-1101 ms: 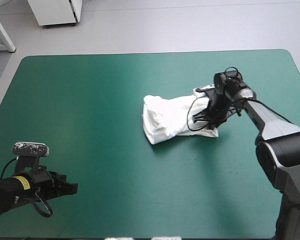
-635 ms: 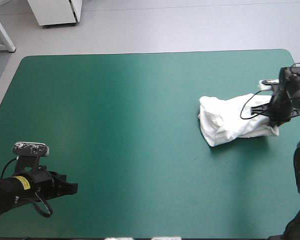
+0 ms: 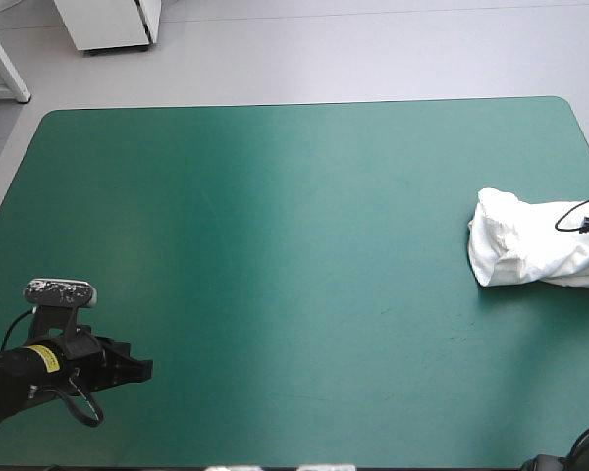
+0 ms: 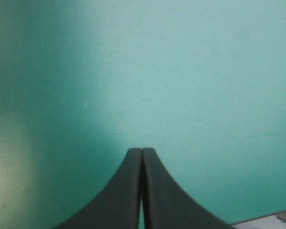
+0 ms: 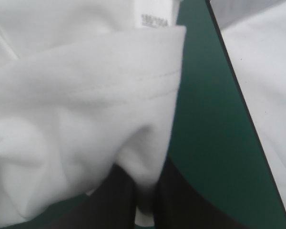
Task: Fold the cloth
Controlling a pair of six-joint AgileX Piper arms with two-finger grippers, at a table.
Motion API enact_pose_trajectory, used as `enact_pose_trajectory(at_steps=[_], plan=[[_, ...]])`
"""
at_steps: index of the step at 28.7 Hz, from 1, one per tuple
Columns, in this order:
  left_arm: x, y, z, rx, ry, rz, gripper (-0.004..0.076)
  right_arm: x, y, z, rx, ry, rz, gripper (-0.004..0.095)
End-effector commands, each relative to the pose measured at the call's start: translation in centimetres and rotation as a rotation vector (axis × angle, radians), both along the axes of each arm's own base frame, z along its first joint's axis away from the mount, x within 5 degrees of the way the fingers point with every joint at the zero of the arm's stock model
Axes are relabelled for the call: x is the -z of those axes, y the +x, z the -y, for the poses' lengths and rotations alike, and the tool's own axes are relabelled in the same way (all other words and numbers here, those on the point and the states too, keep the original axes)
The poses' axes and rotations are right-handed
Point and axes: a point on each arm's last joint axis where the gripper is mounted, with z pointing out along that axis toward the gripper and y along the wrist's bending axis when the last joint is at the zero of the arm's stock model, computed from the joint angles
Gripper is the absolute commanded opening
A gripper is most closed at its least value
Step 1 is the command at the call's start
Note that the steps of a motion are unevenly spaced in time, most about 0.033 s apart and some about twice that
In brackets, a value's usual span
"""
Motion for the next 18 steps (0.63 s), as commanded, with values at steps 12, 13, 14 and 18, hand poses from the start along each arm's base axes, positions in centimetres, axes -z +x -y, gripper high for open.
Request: enact_pose_trajectory(at_steps=[12, 13, 14, 18], plan=[[-0.9, 0.2, 0.2, -0.002, -0.039, 0.058, -0.0009, -6.4, -2.5, -0.9, 0.106, -0.062, 0.165, 0.0475], [-0.9, 0.2, 0.2, -0.002, -0.039, 0.059, -0.0009, -7.1, -2.9, -1.1, 0.118, -0.071, 0.185, 0.0460], [-0.9, 0.2, 0.2, -0.002, -0.040, 0.061, -0.0009, -7.9, -3.3, -1.4, 0.118, -0.079, 0.208, 0.0449], [-1.0, 0.4, 0.1, -0.007, -0.035, 0.083, -0.0009, -11.1, -5.0, -2.8, 0.120, -0.086, 0.323, 0.0406]])
